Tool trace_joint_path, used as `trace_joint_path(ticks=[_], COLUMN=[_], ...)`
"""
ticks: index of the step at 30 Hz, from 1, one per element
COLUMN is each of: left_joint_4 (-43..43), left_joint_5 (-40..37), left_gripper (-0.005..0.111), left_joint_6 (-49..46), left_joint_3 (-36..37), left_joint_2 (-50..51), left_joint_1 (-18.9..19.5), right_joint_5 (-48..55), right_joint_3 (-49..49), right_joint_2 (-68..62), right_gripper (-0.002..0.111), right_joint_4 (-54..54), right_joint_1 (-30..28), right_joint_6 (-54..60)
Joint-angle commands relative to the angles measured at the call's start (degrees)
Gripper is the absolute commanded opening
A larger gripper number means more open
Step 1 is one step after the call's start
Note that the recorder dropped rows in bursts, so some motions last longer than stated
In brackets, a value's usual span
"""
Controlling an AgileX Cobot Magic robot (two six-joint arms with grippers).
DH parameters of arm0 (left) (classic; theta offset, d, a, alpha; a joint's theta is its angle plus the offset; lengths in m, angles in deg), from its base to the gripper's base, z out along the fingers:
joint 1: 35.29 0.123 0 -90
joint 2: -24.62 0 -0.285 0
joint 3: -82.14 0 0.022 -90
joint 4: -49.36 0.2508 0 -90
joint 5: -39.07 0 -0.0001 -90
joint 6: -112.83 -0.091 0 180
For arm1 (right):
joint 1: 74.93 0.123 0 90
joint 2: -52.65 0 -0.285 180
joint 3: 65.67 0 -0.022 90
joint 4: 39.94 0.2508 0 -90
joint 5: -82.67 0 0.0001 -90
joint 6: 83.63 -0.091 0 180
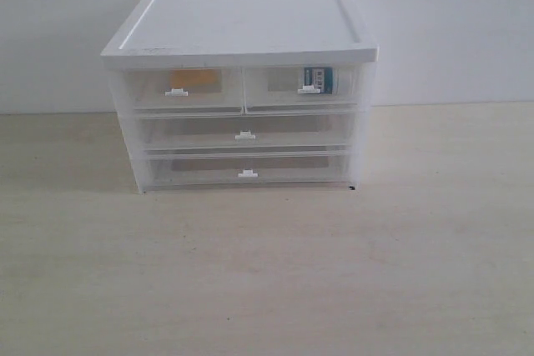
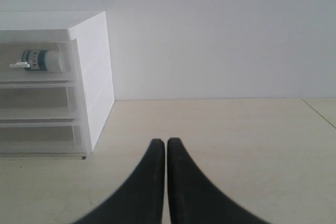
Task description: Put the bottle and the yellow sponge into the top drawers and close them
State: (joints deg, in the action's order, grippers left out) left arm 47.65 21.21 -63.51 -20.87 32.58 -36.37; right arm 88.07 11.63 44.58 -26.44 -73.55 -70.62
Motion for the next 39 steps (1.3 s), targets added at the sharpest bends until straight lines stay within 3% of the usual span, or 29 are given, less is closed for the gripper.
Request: trace_joint_path(ticks=[1, 4, 12, 31, 39], left_joint_4=[0.06, 0.06, 0.05, 0.05, 0.05], left_joint_5=[0.04, 0.04, 0.04, 0.04, 0.04], left_gripper=[0.004, 0.004, 0.004, 0.004, 0.004], left_joint_6=[-0.27, -0.27, -0.27, -0.27, -0.27], left_joint_3=[0.23, 0.23, 0.23, 0.23, 0.23], left_joint_2=[-0.17, -0.17, -0.17, -0.17, -0.17], left_joint_1=[-0.29, -0.29, -0.17, -0.17, -0.17], right_joint_5=[3.3, 7.99, 11.94, 14.93, 14.93], right_joint_3=[-0.08, -0.08, -0.08, -0.08, -0.08], right_joint_2=[0.28, 0.28, 0.28, 0.28, 0.28], right_gripper=[0.0, 0.0, 0.0, 0.0, 0.0], right_joint_4=[0.72, 0.73, -1.24, -2.87, -15.44], right_joint_1=[-0.22, -0.22, 7.71, 7.13, 7.13], right_joint_6=[-2.69, -2.69, -2.05, -4.26, -16.04])
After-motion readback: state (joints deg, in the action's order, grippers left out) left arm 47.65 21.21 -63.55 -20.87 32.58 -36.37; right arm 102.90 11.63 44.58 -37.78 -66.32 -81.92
